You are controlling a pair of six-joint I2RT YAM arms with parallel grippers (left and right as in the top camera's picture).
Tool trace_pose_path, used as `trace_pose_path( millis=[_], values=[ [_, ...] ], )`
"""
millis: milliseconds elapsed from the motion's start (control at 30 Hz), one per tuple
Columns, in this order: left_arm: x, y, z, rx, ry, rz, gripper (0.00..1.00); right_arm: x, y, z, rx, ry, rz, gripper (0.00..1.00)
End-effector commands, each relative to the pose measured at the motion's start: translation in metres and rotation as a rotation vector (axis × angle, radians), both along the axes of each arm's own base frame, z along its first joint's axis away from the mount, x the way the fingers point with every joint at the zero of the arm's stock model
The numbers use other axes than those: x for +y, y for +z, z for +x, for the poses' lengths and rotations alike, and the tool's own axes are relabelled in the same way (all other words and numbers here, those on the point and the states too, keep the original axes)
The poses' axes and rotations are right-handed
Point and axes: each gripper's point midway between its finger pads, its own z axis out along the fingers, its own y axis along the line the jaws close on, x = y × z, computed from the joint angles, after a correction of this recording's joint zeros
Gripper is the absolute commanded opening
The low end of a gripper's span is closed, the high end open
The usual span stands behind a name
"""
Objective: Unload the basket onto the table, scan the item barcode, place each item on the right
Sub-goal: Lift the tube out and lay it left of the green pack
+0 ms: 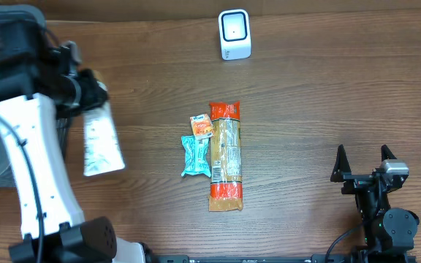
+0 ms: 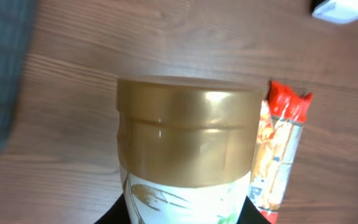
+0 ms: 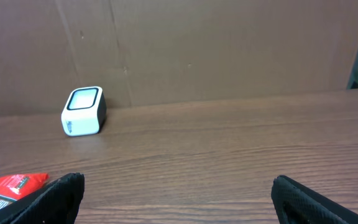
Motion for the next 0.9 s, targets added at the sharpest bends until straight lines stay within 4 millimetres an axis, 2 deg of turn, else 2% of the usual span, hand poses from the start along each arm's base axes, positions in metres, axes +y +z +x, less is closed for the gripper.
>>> trace_pose_path(
  millis=[0, 267, 400, 567, 700, 767, 867],
  values=[
    [-0.022, -0.039, -0.002, 0.073, -0.087, -0.011, 0.20, -0.003, -0.001, 0.000, -0.005, -0.014, -0.005, 1.00],
    [-0.066, -0.149, -0.008, 0.151, -0.205, -0.023, 0.20, -0.003, -0.001, 0.000, -0.005, -0.014, -0.005, 1.00],
    [-0.082, -0.185, -0.010, 0.127, -0.256, -0.014, 0.20, -0.003, -0.001, 0.000, -0.005, -0.014, -0.005, 1.00],
    [-0.087, -0.211, -0.008, 0.081, -0.280, 0.029, 0.20, -0.003, -0.001, 0.000, -0.005, -0.014, -0.005, 1.00],
    [-0.089, -0.222, -0.010, 0.067, -0.282, 0.027, 0.21, -0.003, -0.001, 0.000, -0.005, -0.014, -0.005, 1.00],
    [-0.089, -0.226, -0.012, 0.070, -0.282, 0.027, 0.25, -0.003, -0.001, 0.000, -0.005, -0.014, -0.005, 1.00],
    [-0.091, -0.227, -0.013, 0.071, -0.286, 0.017, 0.55, -0.003, -0.001, 0.000, -0.005, -0.014, -0.005, 1.00]
  ],
)
